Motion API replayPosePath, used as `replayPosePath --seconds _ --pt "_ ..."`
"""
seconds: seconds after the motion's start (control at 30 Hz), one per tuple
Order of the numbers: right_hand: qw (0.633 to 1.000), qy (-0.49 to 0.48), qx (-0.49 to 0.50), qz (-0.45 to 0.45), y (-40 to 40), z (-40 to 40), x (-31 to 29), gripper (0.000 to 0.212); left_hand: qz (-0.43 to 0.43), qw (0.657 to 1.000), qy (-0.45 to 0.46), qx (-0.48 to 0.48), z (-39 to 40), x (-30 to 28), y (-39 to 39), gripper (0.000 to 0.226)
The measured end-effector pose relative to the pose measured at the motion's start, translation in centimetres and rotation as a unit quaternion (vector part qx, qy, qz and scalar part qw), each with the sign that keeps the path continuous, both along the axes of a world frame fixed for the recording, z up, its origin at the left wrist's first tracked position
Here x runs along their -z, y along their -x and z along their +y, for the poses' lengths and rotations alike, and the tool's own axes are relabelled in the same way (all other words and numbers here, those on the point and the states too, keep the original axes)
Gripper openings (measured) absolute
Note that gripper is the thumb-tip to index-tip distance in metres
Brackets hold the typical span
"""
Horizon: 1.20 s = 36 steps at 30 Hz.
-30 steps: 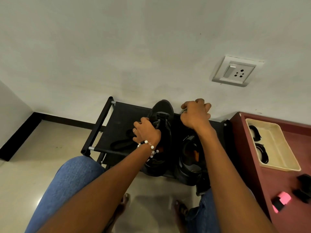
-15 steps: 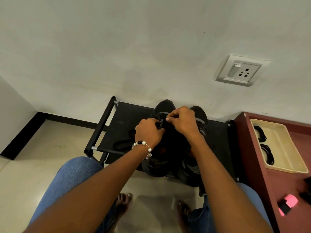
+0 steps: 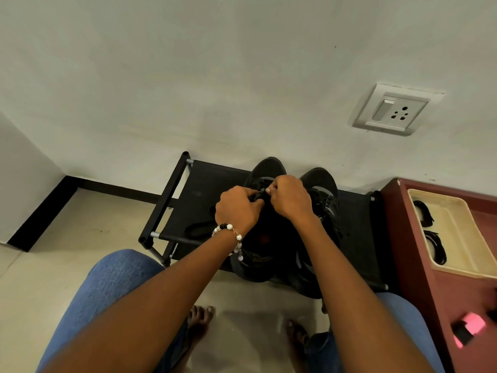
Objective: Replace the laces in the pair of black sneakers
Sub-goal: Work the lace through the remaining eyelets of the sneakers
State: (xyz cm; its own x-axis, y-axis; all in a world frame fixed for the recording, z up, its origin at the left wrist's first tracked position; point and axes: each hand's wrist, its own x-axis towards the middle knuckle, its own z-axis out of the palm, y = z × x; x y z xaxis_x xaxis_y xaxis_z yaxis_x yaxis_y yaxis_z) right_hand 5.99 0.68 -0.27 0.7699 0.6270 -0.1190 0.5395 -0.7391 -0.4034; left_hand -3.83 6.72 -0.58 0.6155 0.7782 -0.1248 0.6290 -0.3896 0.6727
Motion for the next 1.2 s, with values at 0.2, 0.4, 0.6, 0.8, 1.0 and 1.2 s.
replayPosePath --seconds 0.2,0.4,0.6,0.8,1.0,1.2 --pt "0.969 -0.108 0.169 0.145 0.9 0.5 1.1 0.028 -0.008 1.000 0.010 -0.020 0.0 0.0 0.0 0.028" --pt "0.976 -0.104 0.163 0.101 1.1 0.5 1.5 0.024 -0.015 0.999 0.011 -0.042 0.0 0.2 0.0 0.026" --pt "0.990 -0.006 0.138 0.024 2.1 1.0 1.4 0.022 -0.018 0.999 0.002 -0.043 -0.1 0.4 0.0 0.025" --pt "0.955 -0.103 0.215 0.175 1.3 1.5 2.3 0.020 -0.005 1.000 0.002 -0.028 0.2 0.4 -0.1 0.028" --pt "0.920 -0.162 0.256 0.248 0.3 2.3 4.4 0.027 0.016 0.999 0.037 0.036 1.0 -0.4 0.0 0.026" --pt "0.915 -0.181 0.272 0.238 0.9 2.2 4.3 0.023 0.010 0.979 0.198 0.056 3.1 -1.4 -0.3 0.028"
